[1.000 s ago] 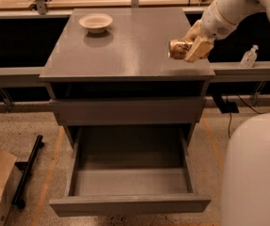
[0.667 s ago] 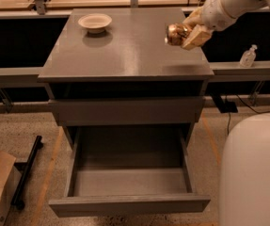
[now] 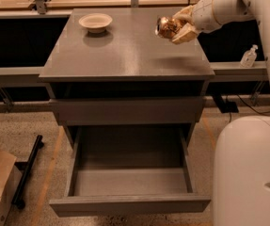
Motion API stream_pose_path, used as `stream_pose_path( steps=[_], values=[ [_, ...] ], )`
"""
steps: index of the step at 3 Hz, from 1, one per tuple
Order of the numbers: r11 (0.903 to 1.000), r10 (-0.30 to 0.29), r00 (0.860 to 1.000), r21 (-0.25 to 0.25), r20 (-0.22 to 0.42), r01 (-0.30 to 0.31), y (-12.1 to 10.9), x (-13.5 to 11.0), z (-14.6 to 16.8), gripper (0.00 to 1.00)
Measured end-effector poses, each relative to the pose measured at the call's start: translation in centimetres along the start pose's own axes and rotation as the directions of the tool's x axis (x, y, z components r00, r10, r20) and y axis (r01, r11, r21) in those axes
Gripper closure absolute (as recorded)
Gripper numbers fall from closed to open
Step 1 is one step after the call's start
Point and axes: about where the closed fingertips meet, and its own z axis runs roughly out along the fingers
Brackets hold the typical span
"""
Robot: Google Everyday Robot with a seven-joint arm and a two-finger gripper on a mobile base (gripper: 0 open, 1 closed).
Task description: Pick orange can from middle drawer and place on counter
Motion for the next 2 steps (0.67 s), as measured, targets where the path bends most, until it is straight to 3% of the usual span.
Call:
stream_pose_path(
  steps=[2],
  values=[
    [0.9992,0.038,0.998,-0.011,-0.054,-0.039,0.7,3.4,4.2,0.4]
  ],
)
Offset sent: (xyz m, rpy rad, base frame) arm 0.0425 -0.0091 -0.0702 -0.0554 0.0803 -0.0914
